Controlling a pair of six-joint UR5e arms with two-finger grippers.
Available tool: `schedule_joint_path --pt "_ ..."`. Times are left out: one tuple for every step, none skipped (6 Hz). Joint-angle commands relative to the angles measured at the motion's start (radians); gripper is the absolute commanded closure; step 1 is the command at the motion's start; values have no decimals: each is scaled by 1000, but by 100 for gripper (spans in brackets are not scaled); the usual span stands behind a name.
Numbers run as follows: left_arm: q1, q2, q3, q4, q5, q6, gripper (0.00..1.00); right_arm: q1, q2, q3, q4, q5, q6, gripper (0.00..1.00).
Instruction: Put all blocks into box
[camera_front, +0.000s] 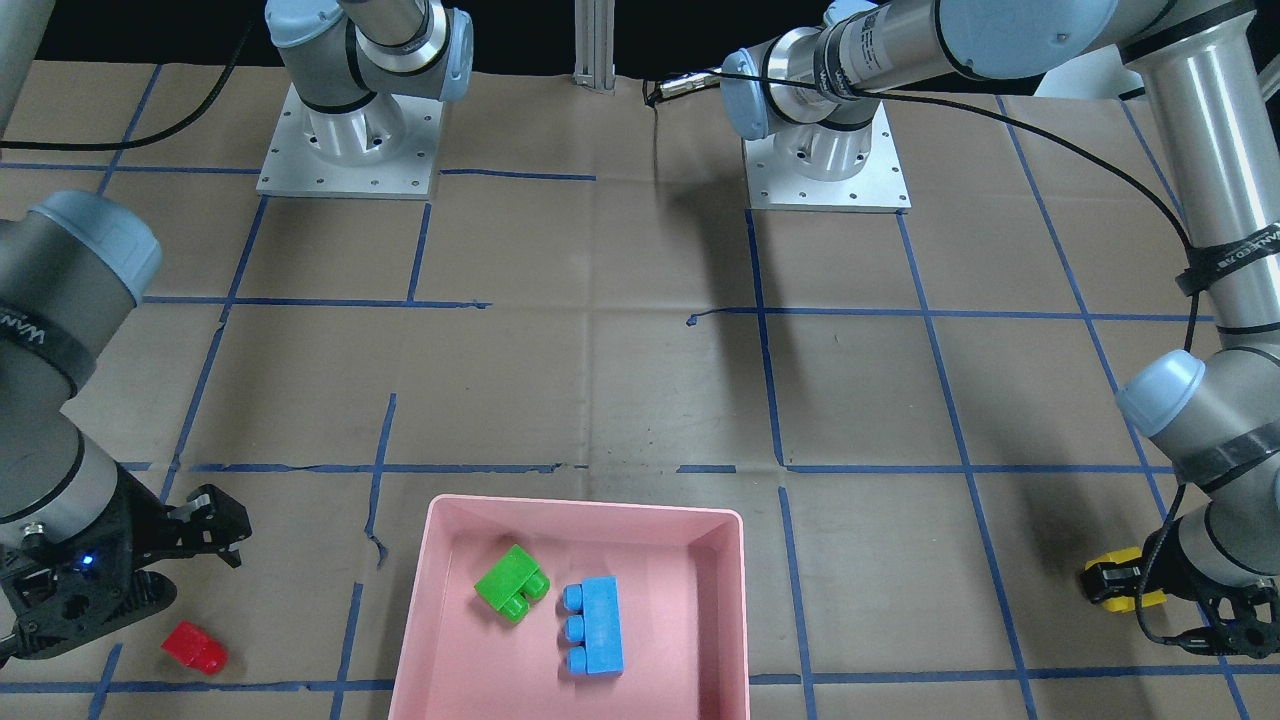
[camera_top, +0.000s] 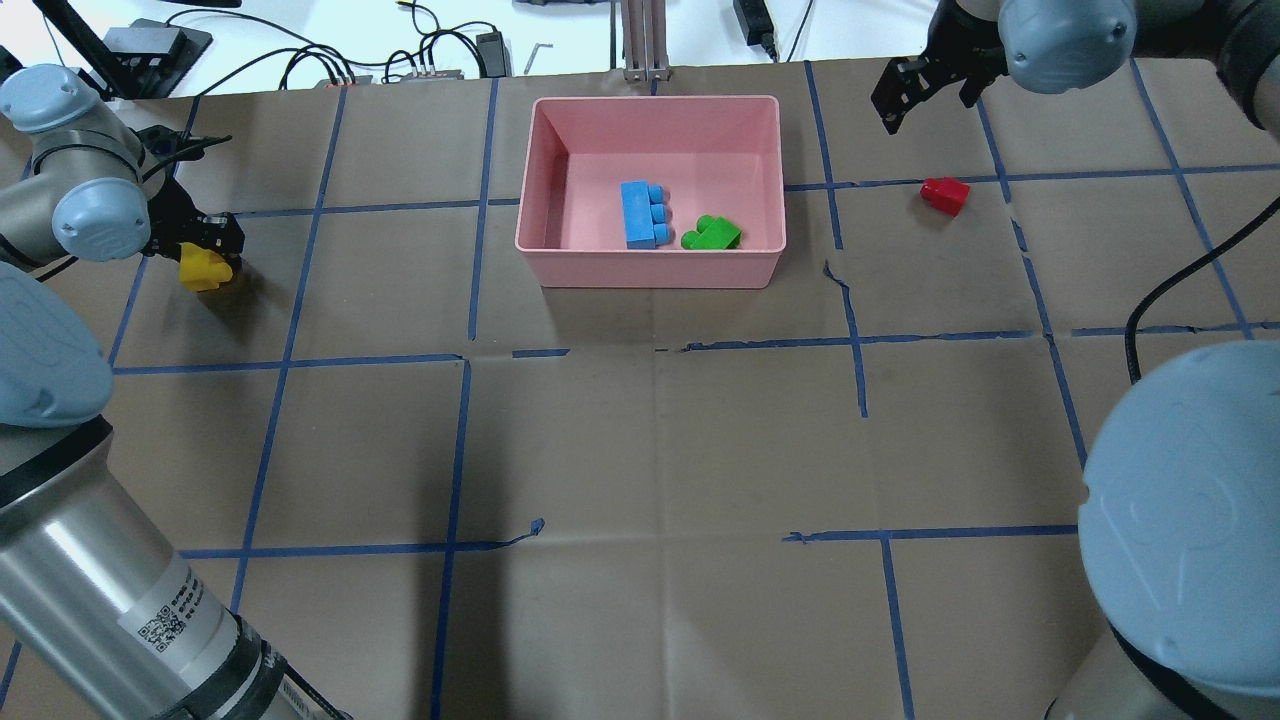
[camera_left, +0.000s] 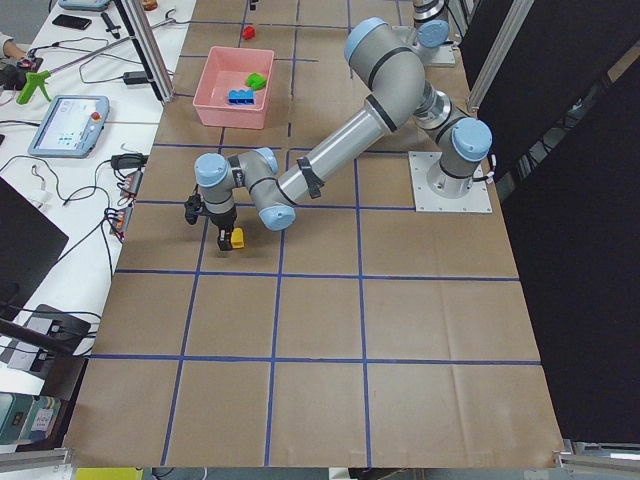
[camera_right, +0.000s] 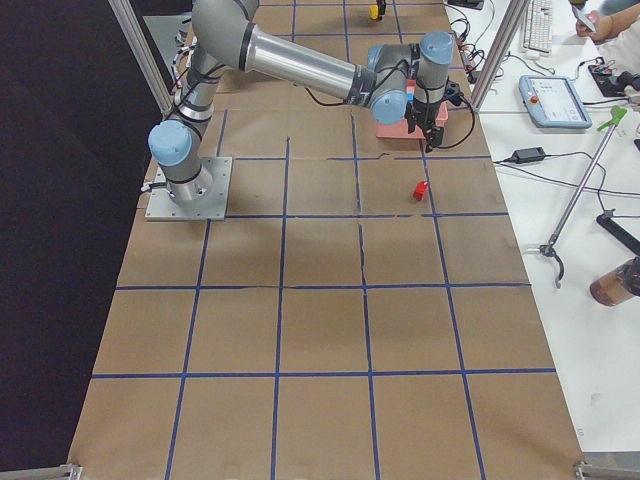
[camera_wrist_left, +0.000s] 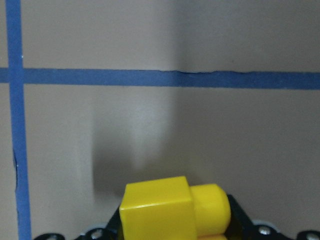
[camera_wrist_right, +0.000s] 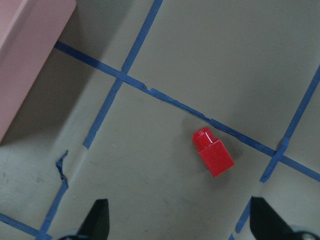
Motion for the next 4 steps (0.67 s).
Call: schedule_joint_path --pt "-57 110 0 -144 -70 -2 100 -39 90 -11 -34 8 -151 0" --pt "-147 181 10 -245 -96 0 100 -39 134 -2 -100 7 -179 0" --pt "-277 199 35 -260 -85 -3 100 -39 170 0 -102 8 -200 0" --pt "-398 203 77 -274 -81 -14 100 -39 205 -8 -122 7 -203 0"
